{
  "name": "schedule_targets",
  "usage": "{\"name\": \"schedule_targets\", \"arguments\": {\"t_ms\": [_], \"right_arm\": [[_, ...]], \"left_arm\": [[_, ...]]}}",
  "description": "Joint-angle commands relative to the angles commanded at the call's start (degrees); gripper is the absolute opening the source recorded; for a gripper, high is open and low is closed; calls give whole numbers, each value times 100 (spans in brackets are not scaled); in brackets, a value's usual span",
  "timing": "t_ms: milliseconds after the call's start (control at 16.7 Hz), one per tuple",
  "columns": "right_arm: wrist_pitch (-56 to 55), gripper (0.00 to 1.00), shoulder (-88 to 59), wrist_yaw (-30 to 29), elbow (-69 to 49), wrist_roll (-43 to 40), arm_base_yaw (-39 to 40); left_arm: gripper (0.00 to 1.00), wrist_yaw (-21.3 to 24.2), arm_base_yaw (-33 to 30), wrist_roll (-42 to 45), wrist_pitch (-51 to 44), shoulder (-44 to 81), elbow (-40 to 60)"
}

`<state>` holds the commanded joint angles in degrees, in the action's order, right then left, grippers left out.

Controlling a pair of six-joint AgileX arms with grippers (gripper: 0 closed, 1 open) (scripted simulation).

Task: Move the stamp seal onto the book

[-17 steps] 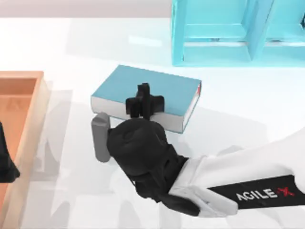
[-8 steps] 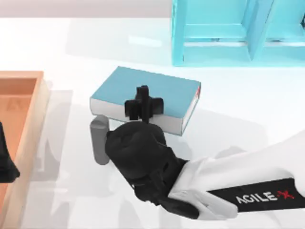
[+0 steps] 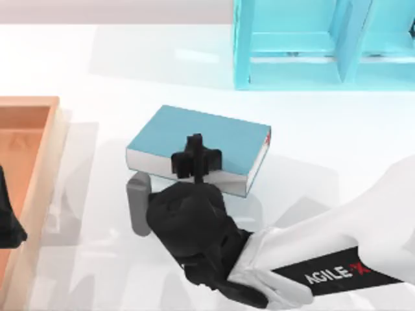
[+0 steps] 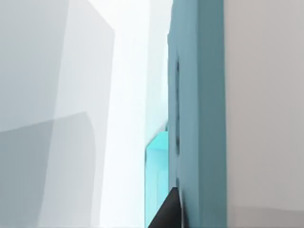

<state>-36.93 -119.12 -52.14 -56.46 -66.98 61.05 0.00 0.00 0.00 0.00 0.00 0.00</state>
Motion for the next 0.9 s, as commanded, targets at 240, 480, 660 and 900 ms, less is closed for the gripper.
{"name": "schedule_targets", "arguments": {"t_ms": [240,480,660,900], "right_arm": [[0,15,0,0,0,0,0],[0,45,0,0,0,0,0],[0,68,0,0,0,0,0],[0,98,0,0,0,0,0]], "left_arm": [[100,0,0,0,0,0,0],[100,0,0,0,0,0,0],[100,0,0,0,0,0,0],[100,0,0,0,0,0,0]]}}
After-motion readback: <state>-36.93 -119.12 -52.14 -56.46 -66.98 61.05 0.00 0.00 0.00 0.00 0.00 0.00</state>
